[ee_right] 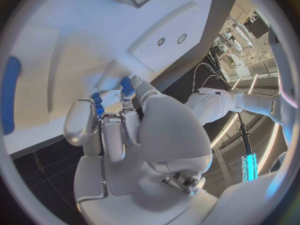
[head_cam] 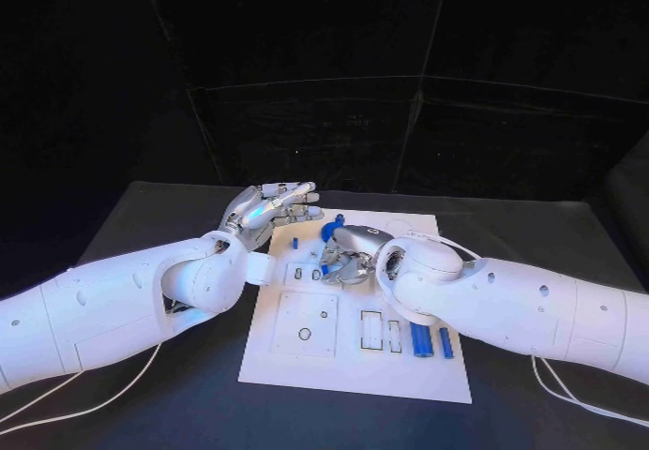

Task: Assemble the parts on the task board

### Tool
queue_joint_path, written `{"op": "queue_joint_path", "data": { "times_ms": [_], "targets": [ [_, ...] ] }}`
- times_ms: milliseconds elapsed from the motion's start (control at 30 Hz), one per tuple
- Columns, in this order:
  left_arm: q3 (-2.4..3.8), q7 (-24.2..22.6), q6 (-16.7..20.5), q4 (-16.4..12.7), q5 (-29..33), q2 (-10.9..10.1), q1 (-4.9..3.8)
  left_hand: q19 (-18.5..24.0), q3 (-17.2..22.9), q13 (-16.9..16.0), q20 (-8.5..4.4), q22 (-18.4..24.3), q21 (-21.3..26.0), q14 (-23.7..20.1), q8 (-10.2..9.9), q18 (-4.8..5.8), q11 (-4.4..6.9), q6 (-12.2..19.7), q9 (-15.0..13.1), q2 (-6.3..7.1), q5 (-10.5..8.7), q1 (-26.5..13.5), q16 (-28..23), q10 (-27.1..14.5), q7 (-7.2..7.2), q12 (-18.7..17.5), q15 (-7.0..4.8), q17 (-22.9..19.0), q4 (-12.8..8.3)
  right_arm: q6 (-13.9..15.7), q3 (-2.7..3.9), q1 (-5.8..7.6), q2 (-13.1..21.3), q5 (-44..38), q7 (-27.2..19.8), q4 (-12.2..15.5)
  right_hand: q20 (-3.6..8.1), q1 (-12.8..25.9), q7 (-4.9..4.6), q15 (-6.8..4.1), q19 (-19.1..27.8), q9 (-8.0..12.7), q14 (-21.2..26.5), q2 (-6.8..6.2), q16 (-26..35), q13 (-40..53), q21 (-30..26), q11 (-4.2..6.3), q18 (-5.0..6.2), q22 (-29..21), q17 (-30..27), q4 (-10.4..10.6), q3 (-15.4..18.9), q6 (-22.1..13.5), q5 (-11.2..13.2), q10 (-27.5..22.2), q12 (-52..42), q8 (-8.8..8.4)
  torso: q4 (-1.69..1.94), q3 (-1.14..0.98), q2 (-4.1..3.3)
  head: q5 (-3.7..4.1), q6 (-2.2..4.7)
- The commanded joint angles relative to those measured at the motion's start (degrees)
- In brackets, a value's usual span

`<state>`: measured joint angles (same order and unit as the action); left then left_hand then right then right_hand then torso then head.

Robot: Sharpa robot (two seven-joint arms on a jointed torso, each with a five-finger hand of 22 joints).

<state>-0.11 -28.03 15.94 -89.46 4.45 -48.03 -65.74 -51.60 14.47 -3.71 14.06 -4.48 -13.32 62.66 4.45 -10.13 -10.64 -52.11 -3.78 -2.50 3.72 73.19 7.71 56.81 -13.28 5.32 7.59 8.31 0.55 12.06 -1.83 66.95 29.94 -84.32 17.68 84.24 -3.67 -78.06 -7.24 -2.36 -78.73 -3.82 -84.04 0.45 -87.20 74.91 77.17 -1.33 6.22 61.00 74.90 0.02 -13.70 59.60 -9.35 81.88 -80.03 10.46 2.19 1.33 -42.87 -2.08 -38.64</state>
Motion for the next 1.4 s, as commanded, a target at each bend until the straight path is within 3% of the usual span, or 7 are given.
{"op": "queue_joint_path", "data": {
  "times_ms": [33, 367, 667, 1100, 1267, 1400],
  "targets": [
    [0.03, -0.45, -0.39, 0.03, -0.14, 0.09, -0.08, -0.47, 0.27, 0.07, 0.08, 0.05, 0.24, 0.41, -0.22, -0.43, 0.01, -0.25, 0.03, 0.35, 0.23, 0.33, -0.34, 0.54, -0.54, -0.32, 0.14, 0.05, 0.11, -1.66, -0.12, -0.12, -0.15, -1.04, 1.19, -0.23, 0.28, 0.06, 0.89, -0.28, -0.12, -0.04, -4.29, 0.21, 0.36, 1.96, -0.15, -0.20, -0.82, -0.08, 6.59, -0.12, -0.33, 1.49, -0.16, -0.32, 0.12, 0.12, -0.02, 0.00, 0.03, -0.05, -0.13],
    [0.02, -0.10, -0.50, 0.16, -0.14, 0.08, -0.08, -0.48, 0.33, 0.07, 0.08, 0.07, 0.25, 0.42, -0.22, -0.43, 0.00, -0.26, 0.03, 0.35, 0.22, 0.28, -0.36, 0.55, -0.54, -0.33, 0.14, 0.06, 0.10, -1.73, -0.20, -0.55, -0.45, -1.22, 1.99, -0.66, 0.22, 0.53, 0.75, -0.20, -0.06, 0.01, -4.27, -0.07, 0.41, 1.78, -0.24, -0.31, -0.81, -0.21, 6.51, 0.02, -0.62, 1.20, -0.11, -0.48, 0.30, -0.17, -0.01, 0.00, 0.02, 0.16, -0.13],
    [0.02, 0.48, -0.54, 0.17, -0.14, 0.01, -0.08, -0.49, 0.37, 0.07, 0.08, 0.08, 0.26, 0.42, -0.22, -0.43, 0.00, -0.28, 0.03, 0.33, 0.22, 0.22, -0.37, 0.56, -0.56, -0.33, 0.15, 0.06, 0.11, -3.63, -0.24, -0.63, -0.35, -2.58, 3.41, -0.67, -0.04, 2.37, 0.33, 0.11, -0.02, 0.05, -4.28, -2.31, 0.43, 1.59, -0.37, -0.67, -0.80, -0.34, 6.58, 0.49, -0.16, 0.44, -1.91, -0.64, 0.49, -0.99, 0.06, 0.05, 0.06, 0.32, -0.06],
    [0.01, 0.60, -0.56, 0.18, -0.14, -0.09, -0.08, -0.49, 0.37, 0.07, 0.08, 0.08, 0.26, 0.42, -0.22, -0.43, 0.00, -0.28, 0.03, 0.33, 0.22, 0.22, -0.37, 0.56, -0.56, -0.33, 0.15, 0.06, 0.11, -4.39, -0.26, -0.74, -0.08, -3.35, 3.79, 0.10, -0.15, 2.70, 0.11, 0.24, 0.04, 0.09, -4.25, -2.99, 0.49, 1.23, -0.47, -0.85, -0.78, -0.49, 6.46, 0.53, -0.03, -0.09, -1.91, -0.91, 0.80, -1.44, 0.00, 0.04, 0.00, 0.25, -0.08],
    [0.01, 0.59, -0.55, 0.21, -0.14, -0.08, -0.08, -0.51, 0.43, 0.07, 0.08, 0.09, 0.28, 0.43, -0.23, -0.42, -0.02, -0.28, 0.03, 0.32, 0.21, 0.07, -0.41, 0.56, -0.58, -0.35, 0.16, 0.07, 0.15, -4.22, -0.27, -0.75, -0.16, -3.38, 3.82, 0.13, -0.34, 3.42, -0.24, 0.48, 0.13, 0.14, -4.21, -3.82, 0.56, 0.68, -0.61, -1.16, -0.75, -0.71, 6.32, 0.82, 0.39, -0.93, -1.79, -1.36, 1.27, -2.03, -0.01, 0.02, -0.01, 0.26, -0.19],
    [0.01, 0.59, -0.57, 0.23, -0.14, -0.08, -0.08, -0.51, 0.43, 0.07, 0.08, 0.09, 0.28, 0.43, -0.23, -0.42, -0.02, -0.28, 0.03, 0.32, 0.21, 0.07, -0.41, 0.56, -0.58, -0.35, 0.16, 0.07, 0.15, -3.51, -0.27, -0.76, -0.21, -3.20, 3.91, -0.07, -0.68, 4.96, -0.66, 0.85, 0.17, 0.13, -4.17, -5.36, 0.67, -0.31, -0.69, -1.58, -0.75, -0.79, 6.14, 1.61, 1.89, -2.39, -2.47, -2.15, 2.07, -2.86, 0.03, 0.05, 0.01, 0.31, -0.18]
  ]
}}
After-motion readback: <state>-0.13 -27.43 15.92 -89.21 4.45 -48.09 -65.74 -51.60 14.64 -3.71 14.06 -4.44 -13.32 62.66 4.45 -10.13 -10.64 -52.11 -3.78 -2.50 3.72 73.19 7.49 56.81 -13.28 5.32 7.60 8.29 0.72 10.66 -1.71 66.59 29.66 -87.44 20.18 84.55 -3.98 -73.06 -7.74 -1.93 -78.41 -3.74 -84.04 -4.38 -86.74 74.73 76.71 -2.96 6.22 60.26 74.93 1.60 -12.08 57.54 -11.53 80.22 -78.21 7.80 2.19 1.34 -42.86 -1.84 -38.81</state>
